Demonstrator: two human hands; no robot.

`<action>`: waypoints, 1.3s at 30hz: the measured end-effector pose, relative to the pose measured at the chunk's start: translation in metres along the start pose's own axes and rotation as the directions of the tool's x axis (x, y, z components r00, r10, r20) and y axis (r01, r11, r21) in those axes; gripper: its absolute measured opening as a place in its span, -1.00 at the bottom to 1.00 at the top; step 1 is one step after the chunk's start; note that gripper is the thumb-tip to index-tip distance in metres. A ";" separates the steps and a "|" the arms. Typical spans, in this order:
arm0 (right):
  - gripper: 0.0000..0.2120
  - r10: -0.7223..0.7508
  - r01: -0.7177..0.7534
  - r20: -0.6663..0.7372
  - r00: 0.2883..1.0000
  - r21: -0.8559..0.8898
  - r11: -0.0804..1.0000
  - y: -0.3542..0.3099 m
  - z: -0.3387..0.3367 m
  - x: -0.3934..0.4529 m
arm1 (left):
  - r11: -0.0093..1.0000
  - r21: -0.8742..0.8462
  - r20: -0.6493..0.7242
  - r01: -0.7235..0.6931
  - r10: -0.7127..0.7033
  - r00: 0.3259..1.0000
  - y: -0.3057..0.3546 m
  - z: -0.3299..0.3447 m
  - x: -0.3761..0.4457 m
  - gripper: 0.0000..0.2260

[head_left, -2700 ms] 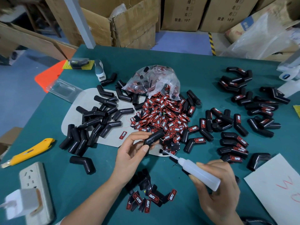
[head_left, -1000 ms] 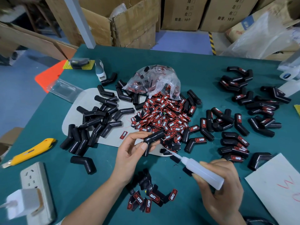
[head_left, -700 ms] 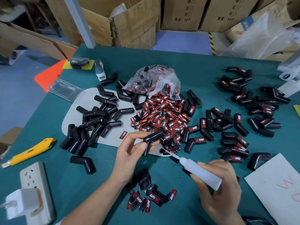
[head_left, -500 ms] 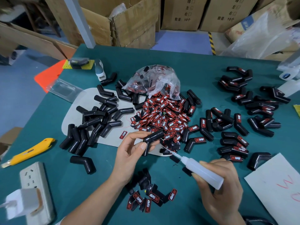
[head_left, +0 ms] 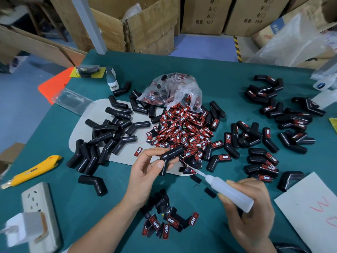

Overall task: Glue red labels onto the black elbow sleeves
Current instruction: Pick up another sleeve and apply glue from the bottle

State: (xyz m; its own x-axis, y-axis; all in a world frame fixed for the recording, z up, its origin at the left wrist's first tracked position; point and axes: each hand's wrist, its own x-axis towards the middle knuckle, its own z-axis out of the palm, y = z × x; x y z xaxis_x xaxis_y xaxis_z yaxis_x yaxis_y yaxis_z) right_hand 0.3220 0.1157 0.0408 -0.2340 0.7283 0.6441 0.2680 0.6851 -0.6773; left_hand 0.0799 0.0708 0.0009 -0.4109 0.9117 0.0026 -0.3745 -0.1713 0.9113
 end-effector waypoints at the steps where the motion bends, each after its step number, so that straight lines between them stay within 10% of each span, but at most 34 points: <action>1: -0.78 -0.001 0.001 0.004 1.000 0.005 1.000 0.000 0.001 0.000 | 1.000 -0.002 -0.001 0.001 -0.001 1.000 0.000 0.001 0.000 -0.68; 39: -0.66 0.039 -0.040 -0.025 0.999 -0.050 0.998 0.004 -0.006 -0.001 | 1.000 -0.015 -0.024 0.013 -0.014 1.000 0.004 0.003 0.000 -0.66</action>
State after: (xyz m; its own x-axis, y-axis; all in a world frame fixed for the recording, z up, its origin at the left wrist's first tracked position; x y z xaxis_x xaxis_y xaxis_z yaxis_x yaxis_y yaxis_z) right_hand 0.3286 0.1176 0.0401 -0.2002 0.7540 0.6256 0.3238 0.6535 -0.6841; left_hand 0.0812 0.0710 0.0062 -0.4252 0.9049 -0.0198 -0.3926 -0.1647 0.9048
